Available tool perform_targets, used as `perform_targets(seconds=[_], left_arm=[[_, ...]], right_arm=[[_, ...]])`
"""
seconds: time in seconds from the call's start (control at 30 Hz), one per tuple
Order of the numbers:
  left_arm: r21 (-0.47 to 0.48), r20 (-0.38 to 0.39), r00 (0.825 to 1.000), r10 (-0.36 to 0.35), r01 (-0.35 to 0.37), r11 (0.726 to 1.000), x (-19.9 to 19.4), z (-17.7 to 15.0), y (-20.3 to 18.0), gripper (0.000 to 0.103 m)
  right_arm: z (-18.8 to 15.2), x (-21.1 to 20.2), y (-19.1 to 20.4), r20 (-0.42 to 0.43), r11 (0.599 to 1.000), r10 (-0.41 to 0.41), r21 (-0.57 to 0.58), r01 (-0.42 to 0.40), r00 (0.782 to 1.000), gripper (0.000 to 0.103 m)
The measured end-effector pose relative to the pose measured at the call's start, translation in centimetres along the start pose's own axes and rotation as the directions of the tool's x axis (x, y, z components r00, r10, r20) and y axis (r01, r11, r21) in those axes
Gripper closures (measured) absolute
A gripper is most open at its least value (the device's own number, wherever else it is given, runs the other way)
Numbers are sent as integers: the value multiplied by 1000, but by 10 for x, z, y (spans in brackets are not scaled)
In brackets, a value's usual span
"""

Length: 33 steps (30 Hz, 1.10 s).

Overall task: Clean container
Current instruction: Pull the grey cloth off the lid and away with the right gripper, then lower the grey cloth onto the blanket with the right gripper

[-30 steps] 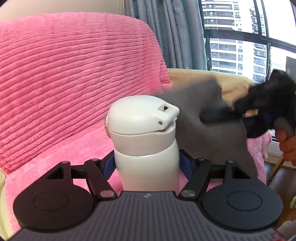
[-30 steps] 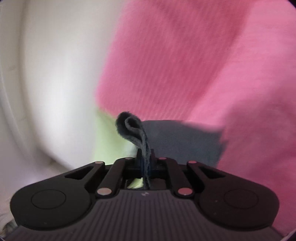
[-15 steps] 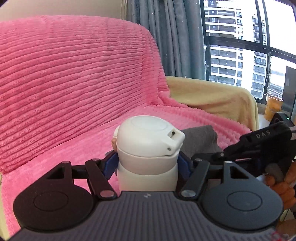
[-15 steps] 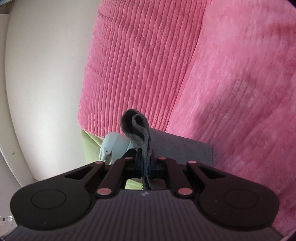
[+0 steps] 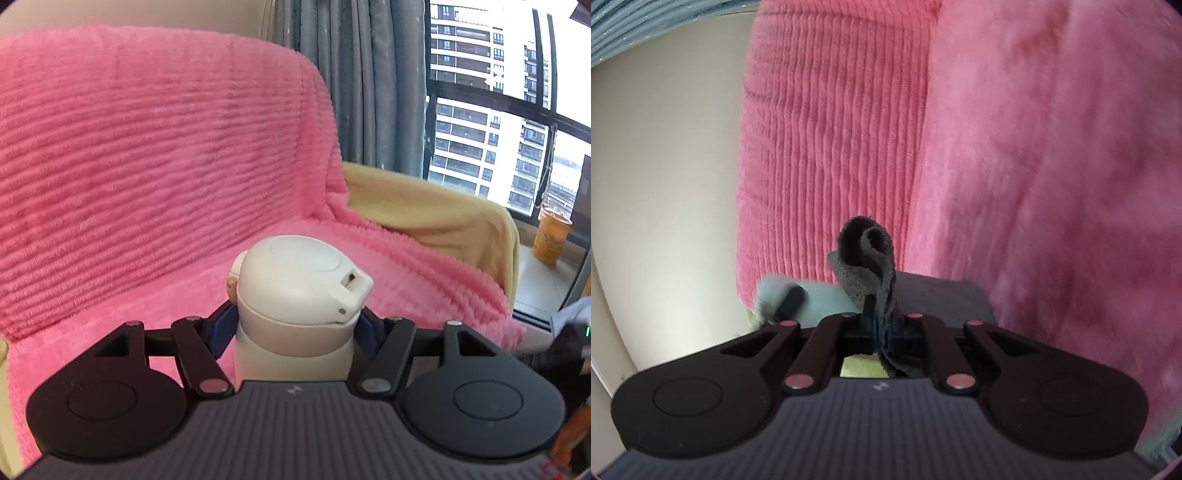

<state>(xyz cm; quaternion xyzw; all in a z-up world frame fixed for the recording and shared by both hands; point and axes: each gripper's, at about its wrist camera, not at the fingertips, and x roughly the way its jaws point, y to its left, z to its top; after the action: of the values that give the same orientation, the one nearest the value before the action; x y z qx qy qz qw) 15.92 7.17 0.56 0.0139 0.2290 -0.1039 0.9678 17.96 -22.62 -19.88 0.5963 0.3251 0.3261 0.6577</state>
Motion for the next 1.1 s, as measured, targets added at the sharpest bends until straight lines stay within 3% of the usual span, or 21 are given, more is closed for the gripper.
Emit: perform_targets(seconds=[0.13, 0.27, 0.33, 0.43, 0.6, 0.67, 0.77, 0.8, 0.87, 1.0, 1.1], left_arm=[[19, 8, 1000, -18, 18, 1000, -10, 21, -1, 37], [15, 44, 999, 18, -19, 1000, -25, 40, 0, 37], [11, 62, 998, 33, -34, 999, -34, 49, 3, 37], [15, 75, 996, 53, -55, 998, -44, 58, 6, 37], [0, 73, 994, 78, -78, 997, -55, 55, 12, 37], [-26, 81, 993, 82, -80, 996, -61, 56, 17, 37], [-65, 97, 992, 77, -71, 995, -69, 59, 25, 37], [-62, 103, 992, 79, -73, 995, -70, 59, 25, 37], [-55, 99, 991, 87, -81, 995, -70, 54, 24, 37], [-122, 34, 999, 35, -31, 992, -57, 26, 26, 37], [-162, -37, 999, 10, -16, 987, -41, -1, 25, 37]], right_arm=[[-8, 8, 5, -33, 998, -41, -56, 39, 999, 98], [-22, 23, 29, -85, 961, -139, -251, 114, 987, 98], [-31, 34, 43, -118, 916, -200, -375, 143, 973, 98], [-55, 53, 63, -160, 802, -305, -574, 163, 939, 98], [-97, 89, 77, -209, 592, -481, -793, 140, 851, 98], [-110, 98, 78, -212, 527, -523, -842, 118, 826, 98], [-124, 104, 78, -241, 490, -556, -868, 79, 796, 98], [-128, 107, 80, -231, 462, -570, -884, 75, 789, 98], [-130, 110, 81, -226, 446, -578, -892, 71, 784, 98], [-132, 114, 86, -219, 425, -587, -903, 67, 779, 98], [-137, 115, 86, -199, 382, -604, -922, 61, 772, 98]])
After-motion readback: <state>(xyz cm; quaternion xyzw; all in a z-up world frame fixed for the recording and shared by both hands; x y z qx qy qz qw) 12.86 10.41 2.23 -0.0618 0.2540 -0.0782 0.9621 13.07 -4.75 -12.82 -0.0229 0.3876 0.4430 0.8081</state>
